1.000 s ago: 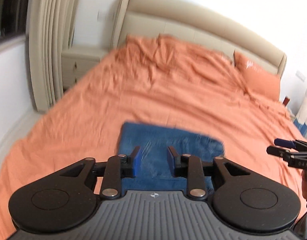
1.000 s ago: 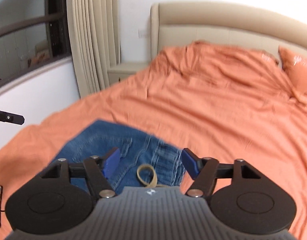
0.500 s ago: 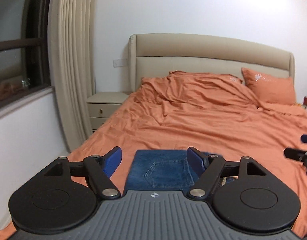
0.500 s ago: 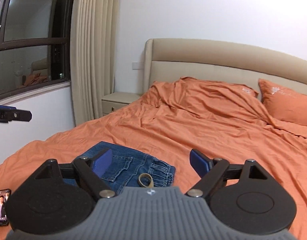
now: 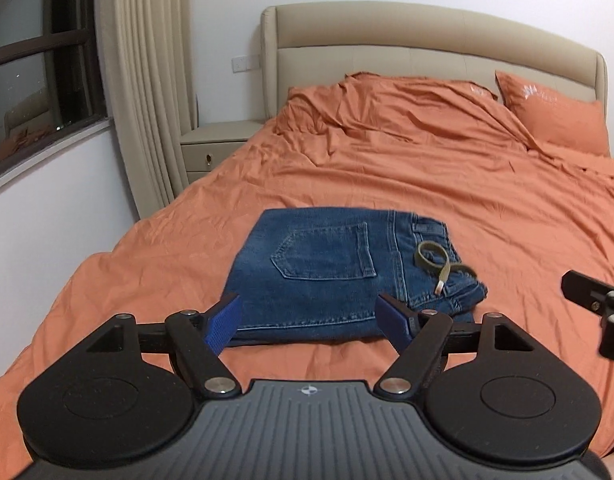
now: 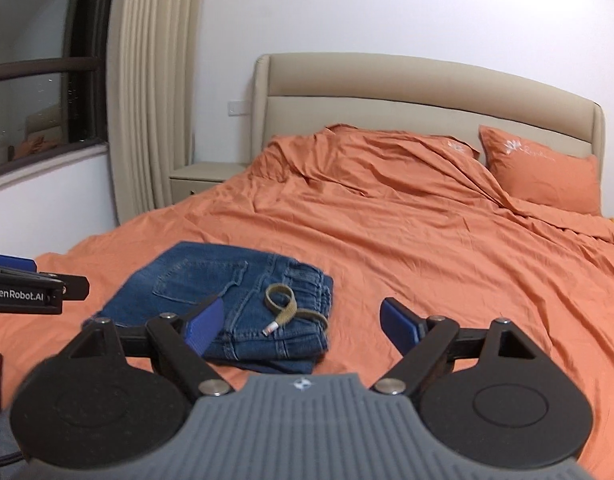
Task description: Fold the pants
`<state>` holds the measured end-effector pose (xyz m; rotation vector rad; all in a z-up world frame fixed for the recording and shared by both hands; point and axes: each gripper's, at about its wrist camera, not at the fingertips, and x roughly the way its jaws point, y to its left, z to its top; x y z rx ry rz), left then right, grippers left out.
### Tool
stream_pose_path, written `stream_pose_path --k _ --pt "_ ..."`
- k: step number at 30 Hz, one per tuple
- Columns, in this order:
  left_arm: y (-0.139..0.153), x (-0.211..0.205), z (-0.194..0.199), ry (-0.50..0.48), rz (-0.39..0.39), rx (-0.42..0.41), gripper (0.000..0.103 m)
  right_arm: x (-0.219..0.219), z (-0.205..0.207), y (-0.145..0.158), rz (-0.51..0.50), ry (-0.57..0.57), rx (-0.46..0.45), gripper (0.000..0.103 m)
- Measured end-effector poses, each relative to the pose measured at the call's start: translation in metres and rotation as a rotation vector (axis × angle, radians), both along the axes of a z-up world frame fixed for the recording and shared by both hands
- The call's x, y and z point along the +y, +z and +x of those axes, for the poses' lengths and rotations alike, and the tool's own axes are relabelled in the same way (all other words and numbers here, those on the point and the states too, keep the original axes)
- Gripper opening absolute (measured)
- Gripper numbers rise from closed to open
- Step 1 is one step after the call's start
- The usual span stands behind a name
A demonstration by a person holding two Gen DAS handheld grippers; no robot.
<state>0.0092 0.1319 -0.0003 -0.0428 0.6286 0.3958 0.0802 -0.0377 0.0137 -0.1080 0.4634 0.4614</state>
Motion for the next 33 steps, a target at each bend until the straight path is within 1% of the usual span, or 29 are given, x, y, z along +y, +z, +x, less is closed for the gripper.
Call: stream_pose_path --k 3,8,12,18,23,33 --pt "-0.012 -0.002 0.010 -0.011 -0.007 0.029 0.088 0.008 0.003 -0.016 -0.021 -0.027 0.013 0.082" --pt "-0.033 -0.002 0.024 -0.027 -0.034 0.068 0.088 0.016 0.011 -0.041 -0.030 -0.048 0.061 0.081" --pt "-0.044 -0.002 0.028 -0.026 -0.048 0.091 0.088 0.016 0.018 -0.050 -0.017 -0.060 0.099 0.081" --pt "-0.045 0.000 0.029 -0.016 -0.061 0.095 0.088 0.012 0.022 -0.053 -0.020 -0.079 0.112 0.081" --pt "-0.044 -0.001 0.028 -0.021 -0.046 0.091 0.088 0.010 0.022 -0.053 -0.013 -0.083 0.118 0.082" --pt "-0.042 -0.001 0.030 -0.027 -0.040 0.093 0.088 0.009 0.022 -0.052 -0.017 -0.076 0.108 0.081"
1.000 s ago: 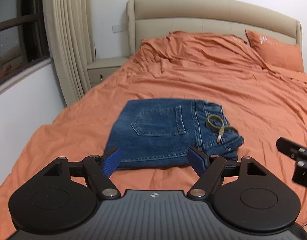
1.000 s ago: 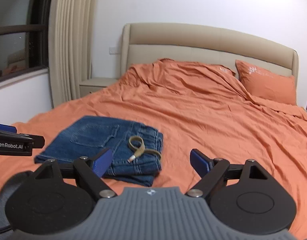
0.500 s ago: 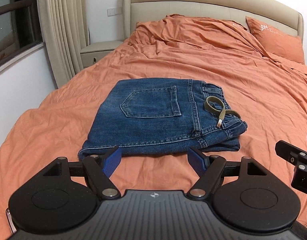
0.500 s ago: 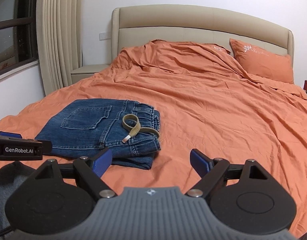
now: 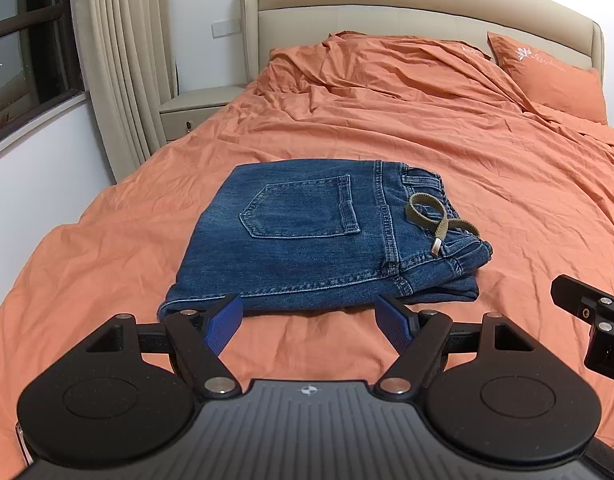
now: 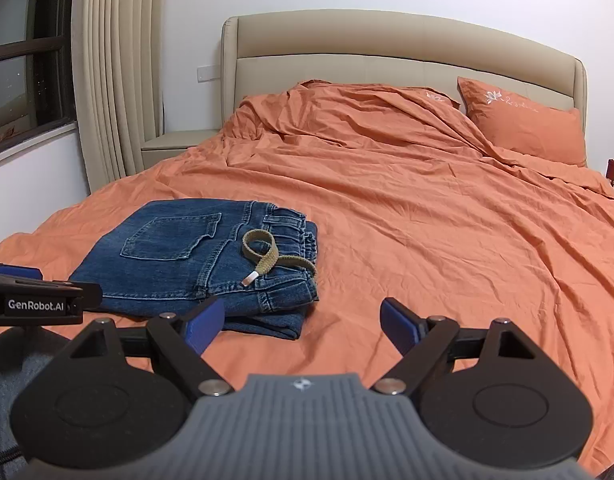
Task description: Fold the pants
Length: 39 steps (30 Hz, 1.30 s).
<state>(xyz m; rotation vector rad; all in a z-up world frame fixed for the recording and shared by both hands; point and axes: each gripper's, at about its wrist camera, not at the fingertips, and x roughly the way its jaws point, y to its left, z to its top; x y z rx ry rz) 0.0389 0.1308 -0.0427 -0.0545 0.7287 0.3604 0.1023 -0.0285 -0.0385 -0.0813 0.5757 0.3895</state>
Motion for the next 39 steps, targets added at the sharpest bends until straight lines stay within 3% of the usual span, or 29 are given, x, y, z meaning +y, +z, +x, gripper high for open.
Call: stream_pose_path --k 39 --pt "-0.0001 -0.0016 0.0022 -0.017 0.009 0.006 0.088 -0.0008 -0.0013 0.0017 -0.009 0.000 0.001 0.081"
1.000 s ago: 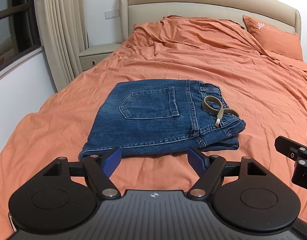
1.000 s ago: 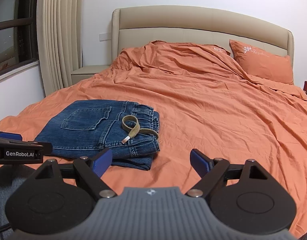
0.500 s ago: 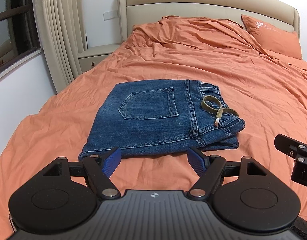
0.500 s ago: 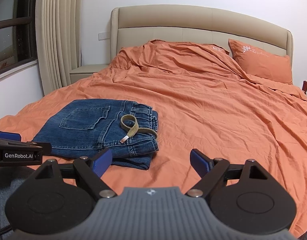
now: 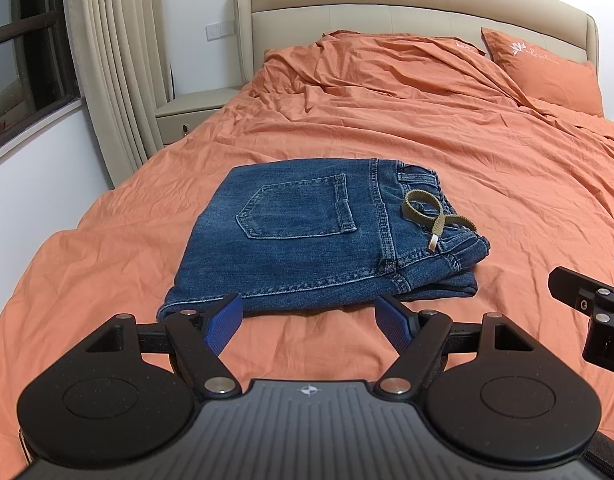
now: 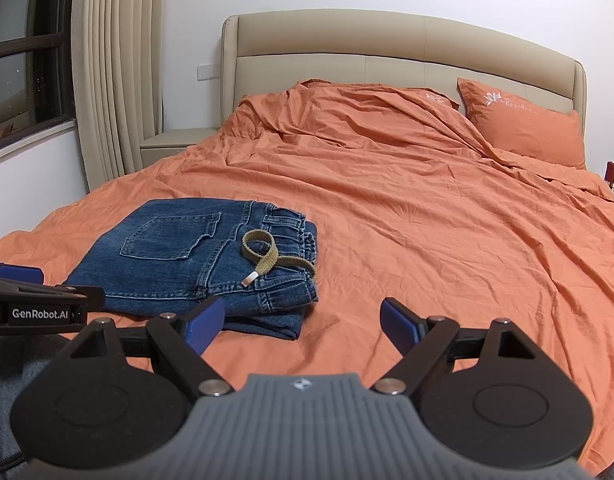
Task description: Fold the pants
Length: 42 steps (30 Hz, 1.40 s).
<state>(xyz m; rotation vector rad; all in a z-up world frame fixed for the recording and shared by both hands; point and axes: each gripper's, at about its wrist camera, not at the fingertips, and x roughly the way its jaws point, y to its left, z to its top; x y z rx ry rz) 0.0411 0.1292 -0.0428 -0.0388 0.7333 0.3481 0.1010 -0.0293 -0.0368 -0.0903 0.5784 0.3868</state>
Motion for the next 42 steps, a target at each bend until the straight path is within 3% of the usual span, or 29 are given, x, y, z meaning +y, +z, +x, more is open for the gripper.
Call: stream_pose_path --k 42 --pt "-0.0001 -0.0002 -0.0006 -0.003 0.018 0.004 0.088 0.0017 -0.0010 -0.0019 -0.002 -0.001 0.005 0.081"
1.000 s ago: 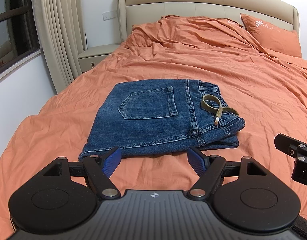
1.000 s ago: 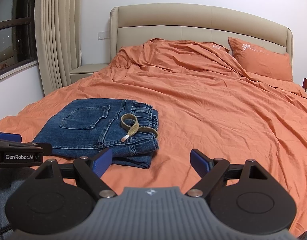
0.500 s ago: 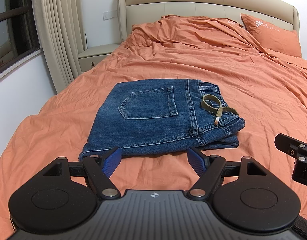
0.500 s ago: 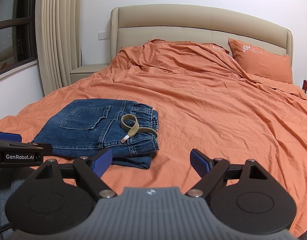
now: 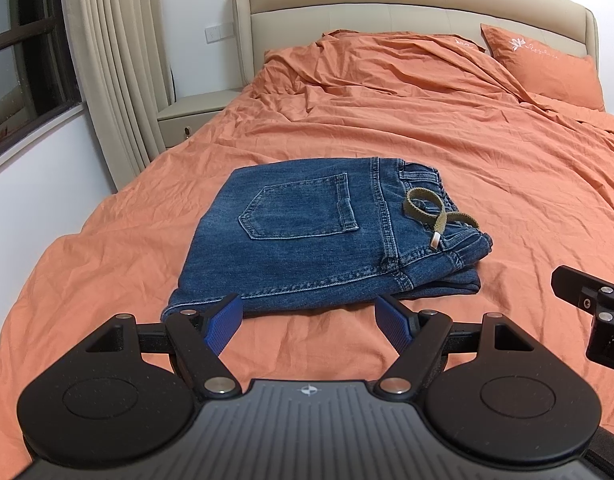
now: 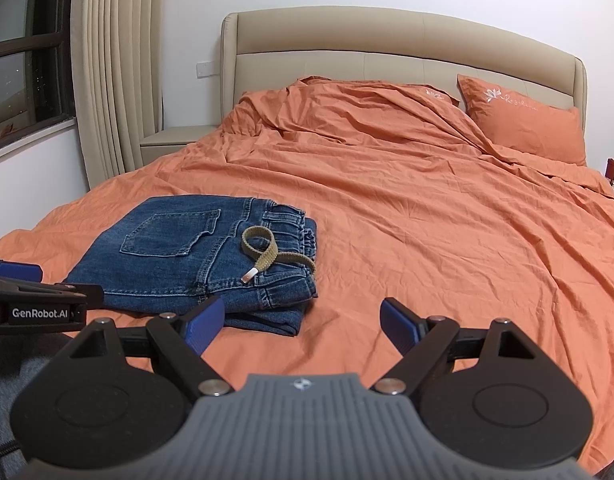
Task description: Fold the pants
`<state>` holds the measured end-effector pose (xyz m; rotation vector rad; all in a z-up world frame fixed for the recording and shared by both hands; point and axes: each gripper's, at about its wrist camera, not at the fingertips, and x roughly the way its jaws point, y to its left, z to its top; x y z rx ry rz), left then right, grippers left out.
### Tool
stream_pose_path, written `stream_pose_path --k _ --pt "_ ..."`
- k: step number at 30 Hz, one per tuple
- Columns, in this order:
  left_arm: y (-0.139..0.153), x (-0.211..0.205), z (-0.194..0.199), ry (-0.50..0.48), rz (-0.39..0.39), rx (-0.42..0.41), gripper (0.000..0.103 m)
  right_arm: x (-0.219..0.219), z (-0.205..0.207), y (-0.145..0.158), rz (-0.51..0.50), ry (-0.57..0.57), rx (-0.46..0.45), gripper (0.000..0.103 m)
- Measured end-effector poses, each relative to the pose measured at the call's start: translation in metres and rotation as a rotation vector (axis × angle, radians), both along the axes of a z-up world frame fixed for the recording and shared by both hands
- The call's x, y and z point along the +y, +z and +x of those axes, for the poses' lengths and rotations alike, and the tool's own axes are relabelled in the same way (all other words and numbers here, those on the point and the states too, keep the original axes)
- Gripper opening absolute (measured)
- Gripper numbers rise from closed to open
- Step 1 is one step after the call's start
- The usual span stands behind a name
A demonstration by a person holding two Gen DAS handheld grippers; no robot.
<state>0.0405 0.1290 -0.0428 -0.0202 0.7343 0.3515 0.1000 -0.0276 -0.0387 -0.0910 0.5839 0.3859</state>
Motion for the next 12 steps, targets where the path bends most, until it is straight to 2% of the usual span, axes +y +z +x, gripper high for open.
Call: stream_pose_path --k 12 --pt "-0.0009 0.0026 0.0010 -0.006 -0.002 0.002 0.088 -0.0008 -0.0012 -0.0004 0.001 0.000 0.007 0.082"
